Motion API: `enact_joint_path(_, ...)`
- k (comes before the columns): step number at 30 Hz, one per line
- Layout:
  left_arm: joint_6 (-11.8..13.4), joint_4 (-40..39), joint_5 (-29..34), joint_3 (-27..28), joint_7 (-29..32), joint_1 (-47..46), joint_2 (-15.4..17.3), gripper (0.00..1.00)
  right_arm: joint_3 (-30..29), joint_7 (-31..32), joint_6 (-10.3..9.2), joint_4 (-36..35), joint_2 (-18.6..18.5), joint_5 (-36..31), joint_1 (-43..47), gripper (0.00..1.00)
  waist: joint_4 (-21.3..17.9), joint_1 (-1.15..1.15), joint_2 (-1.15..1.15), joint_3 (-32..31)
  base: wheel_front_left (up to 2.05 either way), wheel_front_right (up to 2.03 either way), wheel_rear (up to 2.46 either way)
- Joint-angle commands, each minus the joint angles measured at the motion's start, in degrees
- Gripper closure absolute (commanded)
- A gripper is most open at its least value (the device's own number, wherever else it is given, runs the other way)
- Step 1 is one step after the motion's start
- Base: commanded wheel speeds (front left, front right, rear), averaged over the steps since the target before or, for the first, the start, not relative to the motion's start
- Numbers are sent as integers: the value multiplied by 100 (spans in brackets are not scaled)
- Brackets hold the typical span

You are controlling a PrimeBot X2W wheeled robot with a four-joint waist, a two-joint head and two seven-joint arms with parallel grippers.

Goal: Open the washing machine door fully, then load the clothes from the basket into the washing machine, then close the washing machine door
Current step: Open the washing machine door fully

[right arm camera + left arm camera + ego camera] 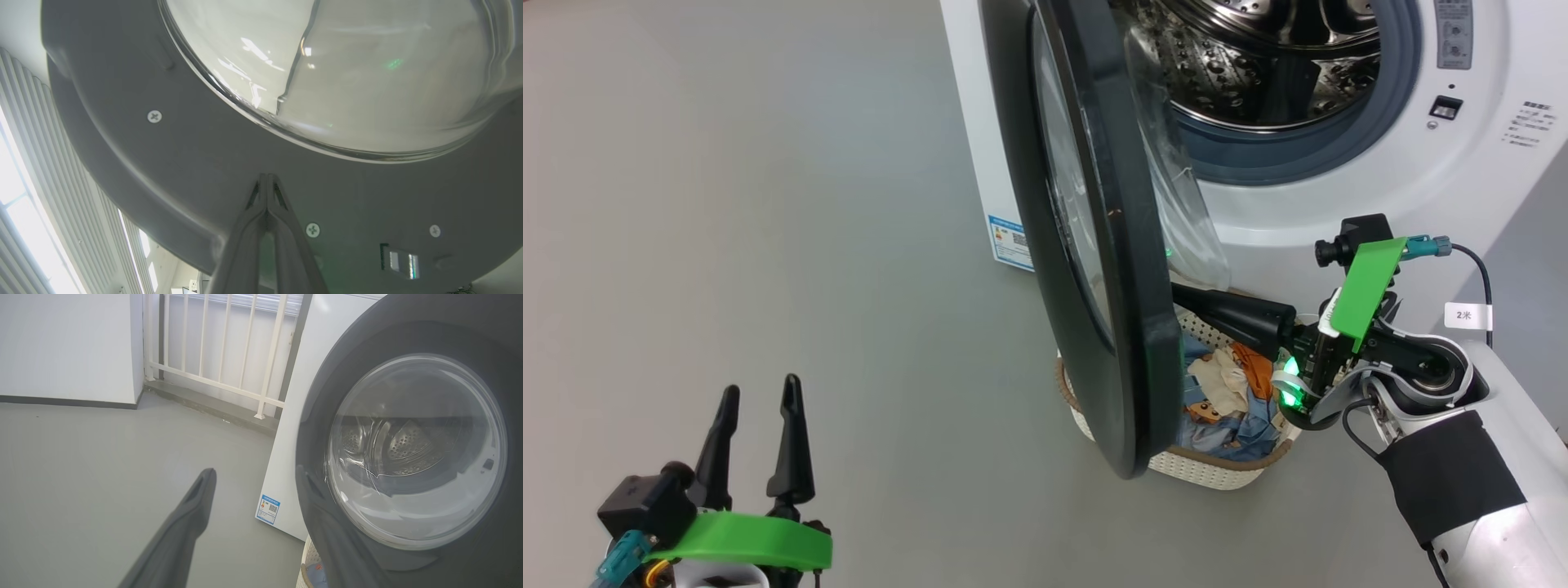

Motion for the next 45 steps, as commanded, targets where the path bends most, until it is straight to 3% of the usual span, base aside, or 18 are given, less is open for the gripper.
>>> enact_joint_path(1, -20, -100, 44, 186, -37, -44, 161, 0, 26, -36, 34, -129, 67, -7, -67, 100, -56, 0, 0, -16, 0, 0, 0)
enact_joint_path(3, -20, -97, 49, 186, -37, -43, 163, 0, 6, -58, 34, -129, 76, -23, -63, 72, -118, 0, 0, -42, 0, 0, 0)
enact_joint_path(5, -20, -97, 56, 187, -37, -34, 167, 0, -16, -83, 34, -145, 84, -38, -49, 55, -193, 0, 0, -69, 0, 0, 0)
enact_joint_path(6, -20, -98, 56, 182, -37, -31, 170, 0, -32, -101, 34, -157, 87, -45, -40, 40, -233, 0, 0, -84, 0, 0, 0)
enact_joint_path(7, -20, -99, 55, 176, -37, -28, 172, 0, -50, -122, 34, -170, 91, -51, -28, 9, -274, 0, 0, -99, 0, 0, 0)
enact_joint_path(8, -20, -100, 56, 174, -37, -27, 174, 0, -68, -137, 34, -185, 97, -52, -13, 0, -317, 0, 0, -113, 0, 0, 0)
enact_joint_path(14, -20, -96, 60, 132, -37, -20, 198, 0, -195, -306, 34, -388, 97, -124, 110, 0, -619, 0, 0, -190, 0, 0, 0)
enact_joint_path(29, -20, -120, 98, 149, -37, 54, 223, 0, -189, -1215, 34, -1440, -79, -1013, 818, 0, -1530, 0, 0, -370, 0, 0, 0)
enact_joint_path(36, -20, -159, 128, 226, -37, 81, 201, 0, 84, -2261, 34, -2245, -341, -2047, 1198, 0, -1961, 0, 0, -379, 0, 0, 0)
enact_joint_path(45, -20, -197, 148, 342, -37, 137, 184, 0, 254, -3264, 34, -2610, -581, -2586, 1511, 0, -2316, 0, 0, -398, 0, 0, 0)
